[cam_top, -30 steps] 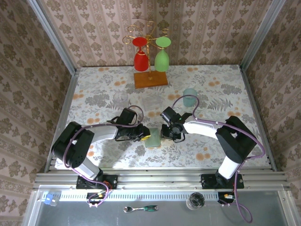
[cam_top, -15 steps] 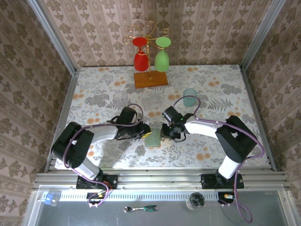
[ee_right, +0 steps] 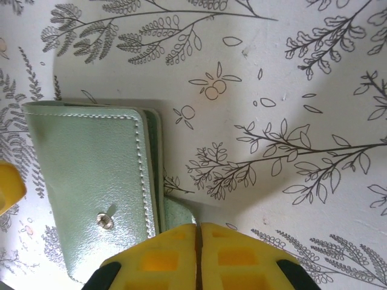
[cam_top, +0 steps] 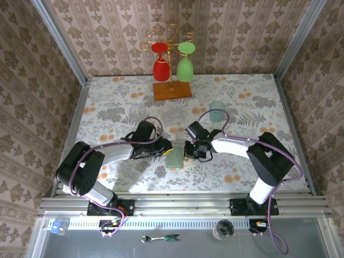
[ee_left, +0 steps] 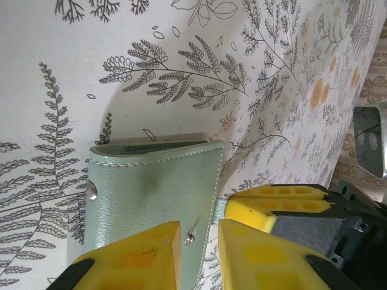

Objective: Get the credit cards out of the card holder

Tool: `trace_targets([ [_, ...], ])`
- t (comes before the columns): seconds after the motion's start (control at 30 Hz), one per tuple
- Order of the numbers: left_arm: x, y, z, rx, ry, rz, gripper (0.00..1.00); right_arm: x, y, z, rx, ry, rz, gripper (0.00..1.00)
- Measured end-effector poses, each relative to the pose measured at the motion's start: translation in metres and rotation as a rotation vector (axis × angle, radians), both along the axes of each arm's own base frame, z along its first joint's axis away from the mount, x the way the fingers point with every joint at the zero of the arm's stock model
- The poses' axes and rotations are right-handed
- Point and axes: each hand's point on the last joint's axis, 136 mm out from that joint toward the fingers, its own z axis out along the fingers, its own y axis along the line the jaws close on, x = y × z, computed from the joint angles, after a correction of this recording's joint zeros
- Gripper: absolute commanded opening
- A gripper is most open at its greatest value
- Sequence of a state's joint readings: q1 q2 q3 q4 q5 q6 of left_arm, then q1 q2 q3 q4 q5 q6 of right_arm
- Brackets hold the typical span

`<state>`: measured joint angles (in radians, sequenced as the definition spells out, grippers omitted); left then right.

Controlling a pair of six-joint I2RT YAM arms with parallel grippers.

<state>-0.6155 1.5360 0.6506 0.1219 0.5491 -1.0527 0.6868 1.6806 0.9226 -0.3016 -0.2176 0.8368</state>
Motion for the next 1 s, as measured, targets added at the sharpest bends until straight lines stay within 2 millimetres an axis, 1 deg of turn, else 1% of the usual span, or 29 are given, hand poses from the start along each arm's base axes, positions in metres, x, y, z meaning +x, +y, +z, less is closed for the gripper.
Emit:
trace_targets([
  [0.2, 0.003, 0.0, 0.004, -0.008, -0.014, 0.006, 0.25, -0.001, -0.011, 0.017, -0.009, -0.019, 0.007, 0.03],
  [0.37, 0.01, 0.005, 0.01, -0.016, -0.034, 0.03, 0.25, -0.002, -0.017, 0.032, -0.025, -0.032, 0.022, 0.02],
  [0.47, 0.016, 0.011, 0.019, -0.019, -0.06, 0.055, 0.25, -0.001, -0.018, 0.041, -0.025, -0.044, 0.031, 0.02],
  [0.67, 0.027, 0.027, 0.043, -0.031, -0.139, 0.099, 0.25, -0.003, -0.019, 0.055, -0.024, -0.053, 0.033, 0.02],
  [0.83, 0.029, 0.041, 0.045, -0.012, -0.148, 0.116, 0.25, -0.004, -0.011, 0.066, -0.021, -0.067, 0.052, 0.02],
  [1.0, 0.025, 0.049, 0.047, -0.006, -0.155, 0.115, 0.25, -0.002, 0.006, 0.087, 0.006, -0.108, 0.078, 0.02],
])
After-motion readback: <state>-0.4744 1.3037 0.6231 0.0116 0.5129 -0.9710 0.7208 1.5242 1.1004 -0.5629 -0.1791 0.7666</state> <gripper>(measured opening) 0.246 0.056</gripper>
